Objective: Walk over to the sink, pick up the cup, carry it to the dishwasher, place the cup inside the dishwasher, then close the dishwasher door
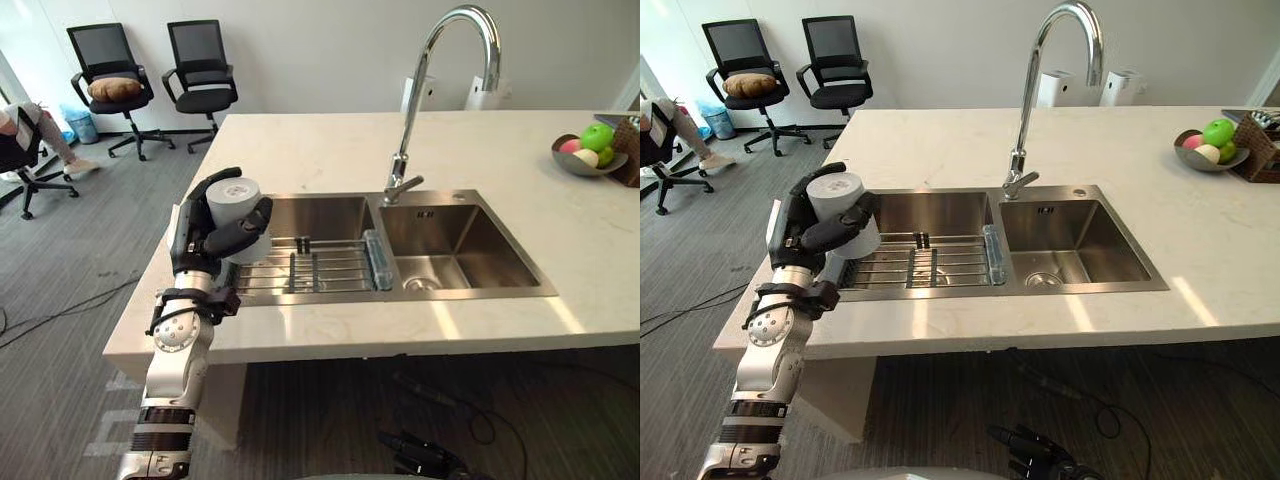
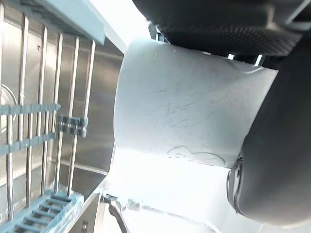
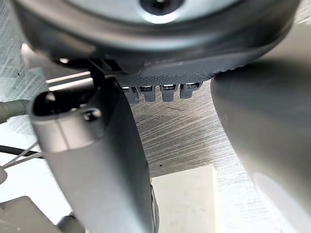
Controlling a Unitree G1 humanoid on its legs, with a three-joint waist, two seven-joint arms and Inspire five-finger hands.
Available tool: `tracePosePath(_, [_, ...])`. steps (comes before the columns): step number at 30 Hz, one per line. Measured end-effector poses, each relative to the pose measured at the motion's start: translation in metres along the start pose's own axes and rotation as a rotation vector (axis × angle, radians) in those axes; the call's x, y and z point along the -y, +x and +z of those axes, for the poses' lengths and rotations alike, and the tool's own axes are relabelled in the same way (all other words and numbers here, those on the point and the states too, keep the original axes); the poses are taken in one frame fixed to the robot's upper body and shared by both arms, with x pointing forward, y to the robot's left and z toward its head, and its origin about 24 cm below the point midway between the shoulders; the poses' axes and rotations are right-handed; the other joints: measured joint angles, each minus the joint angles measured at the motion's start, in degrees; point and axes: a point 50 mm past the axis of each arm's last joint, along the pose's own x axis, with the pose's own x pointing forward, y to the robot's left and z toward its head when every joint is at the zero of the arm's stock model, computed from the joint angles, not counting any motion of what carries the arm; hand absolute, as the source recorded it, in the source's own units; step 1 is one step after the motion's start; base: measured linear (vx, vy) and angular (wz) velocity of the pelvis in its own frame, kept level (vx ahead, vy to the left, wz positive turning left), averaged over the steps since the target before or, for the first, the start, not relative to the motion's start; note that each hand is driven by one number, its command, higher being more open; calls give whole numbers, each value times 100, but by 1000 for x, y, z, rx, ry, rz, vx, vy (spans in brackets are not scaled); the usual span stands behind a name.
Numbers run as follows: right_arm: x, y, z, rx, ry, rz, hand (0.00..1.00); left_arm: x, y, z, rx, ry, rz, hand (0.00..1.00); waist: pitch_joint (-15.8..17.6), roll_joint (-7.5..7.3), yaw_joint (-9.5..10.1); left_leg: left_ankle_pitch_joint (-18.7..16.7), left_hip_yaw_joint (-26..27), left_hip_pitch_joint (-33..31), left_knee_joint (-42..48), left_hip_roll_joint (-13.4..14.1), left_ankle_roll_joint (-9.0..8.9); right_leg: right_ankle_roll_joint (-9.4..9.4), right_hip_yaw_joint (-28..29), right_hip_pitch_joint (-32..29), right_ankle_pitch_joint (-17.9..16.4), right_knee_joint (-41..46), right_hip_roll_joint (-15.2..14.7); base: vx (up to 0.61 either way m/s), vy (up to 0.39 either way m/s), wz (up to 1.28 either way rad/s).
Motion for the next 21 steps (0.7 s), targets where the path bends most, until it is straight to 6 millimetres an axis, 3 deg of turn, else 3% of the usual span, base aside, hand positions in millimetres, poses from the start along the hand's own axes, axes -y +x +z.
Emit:
tracePosePath(6, [-1,1,-2,-9,-7,-19,100,8,-4,20,92,-56,26,0,-13,-31,130,-33,-97,-86,69,-19,13,20,-87,16,-51,10,-29,53,9,11])
tracePosePath(8, [0,1,-1,-6,-40,-27,100,10,-11,24,112,-69,25,0,43,-40,157,-330,-254,-368,688,3,19,23,-206,-28,-232,293,-105,-2,7,38])
tracePosePath(10, [0,1,4,15,-90,-36,100,12,-27,34,156,-97,36,0,308,-29,213,-708,-773,-873,1824,41,17,19,-618,37,-540,742,-204,-35,-1,89])
tracePosePath(13, [5,-1,4,1,-124,-63,100,-4,-52,50,228,-79,125,0,541,55,534,-625,-1287,-1078,1797,3,-19,-46,-1253,128,-664,796,-163,-99,-64,108])
tracePosePath(15, [10,-2,0,-24,-140,-88,100,-19,-60,53,242,-40,208,0,570,85,751,-295,-1311,-1153,1430,-72,-66,-87,-1664,123,-688,782,-196,-126,-74,104])
tracePosePath(16, [11,-2,-2,-28,-144,-96,100,-23,-62,54,246,-35,235,0,549,40,782,-250,-1206,-1156,1240,-59,-6,-142,-1866,84,-706,763,-243,-152,-75,138])
tracePosePath(17, [13,-2,-4,-34,-134,-107,100,-28,-64,58,264,-25,262,0,552,-58,824,-391,-306,-1351,1573,136,289,-178,-2286,12,-724,745,-362,-111,-62,169])
tracePosePath(18, [16,-3,-3,-31,-128,-127,100,-25,-64,61,281,-26,253,0,610,-98,847,-787,817,-1566,2680,436,747,-198,-2730,20,-737,780,-553,-120,-60,175])
tracePosePath(19, [20,-5,-5,-36,-127,-142,100,-23,-63,61,285,-21,244,0,608,-95,846,-940,1247,-1548,3125,572,862,-186,-2936,44,-729,796,-650,-22,-8,226])
tracePosePath(20, [32,-12,-9,-42,-129,-191,100,-13,-62,64,299,-29,205,0,557,-67,752,-1177,2291,-1118,3994,1001,1024,-186,-3566,148,-730,919,-904,9,29,190])
tracePosePath(21, [34,-14,-11,-44,-129,-200,100,-8,-62,66,309,-36,183,0,500,0,701,-1177,2548,-947,4147,1196,1042,-211,-3760,182,-746,990,-972,37,52,195])
